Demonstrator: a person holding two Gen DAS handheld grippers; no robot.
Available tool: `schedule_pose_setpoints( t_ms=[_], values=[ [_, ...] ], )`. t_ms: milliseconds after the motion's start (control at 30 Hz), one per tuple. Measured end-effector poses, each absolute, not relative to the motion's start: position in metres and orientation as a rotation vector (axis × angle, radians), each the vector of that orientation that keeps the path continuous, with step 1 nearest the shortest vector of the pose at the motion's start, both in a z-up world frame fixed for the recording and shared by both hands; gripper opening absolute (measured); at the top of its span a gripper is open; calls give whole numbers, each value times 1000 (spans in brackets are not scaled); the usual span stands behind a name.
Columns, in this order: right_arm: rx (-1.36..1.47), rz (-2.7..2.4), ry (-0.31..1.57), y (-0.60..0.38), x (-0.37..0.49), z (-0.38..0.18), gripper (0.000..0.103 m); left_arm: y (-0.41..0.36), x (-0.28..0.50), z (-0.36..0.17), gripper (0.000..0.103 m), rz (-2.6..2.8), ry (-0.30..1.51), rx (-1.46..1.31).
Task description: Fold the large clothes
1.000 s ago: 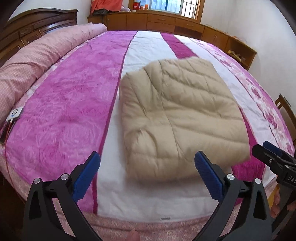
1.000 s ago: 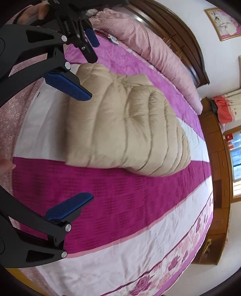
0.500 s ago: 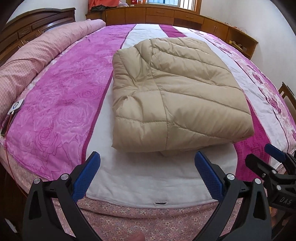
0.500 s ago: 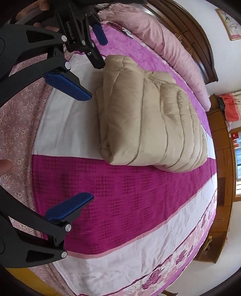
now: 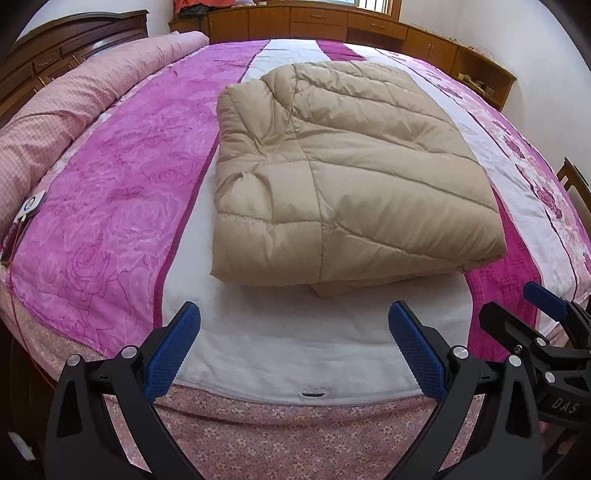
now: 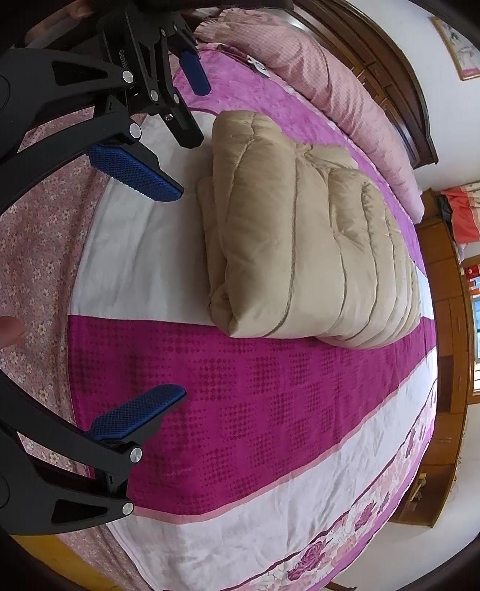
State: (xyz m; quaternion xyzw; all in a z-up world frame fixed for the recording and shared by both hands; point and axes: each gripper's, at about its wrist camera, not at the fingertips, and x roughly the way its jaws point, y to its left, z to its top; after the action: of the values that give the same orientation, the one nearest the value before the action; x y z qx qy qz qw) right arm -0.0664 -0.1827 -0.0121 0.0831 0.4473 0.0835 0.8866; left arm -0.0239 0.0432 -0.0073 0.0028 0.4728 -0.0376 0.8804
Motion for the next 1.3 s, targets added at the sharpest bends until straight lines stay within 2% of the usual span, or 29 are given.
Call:
schedule_pose_setpoints(
  t_ms=[1300],
  values=[
    [170, 183, 932, -178, -68, -10, 99, 39, -26, -6, 97, -71, 984, 22]
  ],
)
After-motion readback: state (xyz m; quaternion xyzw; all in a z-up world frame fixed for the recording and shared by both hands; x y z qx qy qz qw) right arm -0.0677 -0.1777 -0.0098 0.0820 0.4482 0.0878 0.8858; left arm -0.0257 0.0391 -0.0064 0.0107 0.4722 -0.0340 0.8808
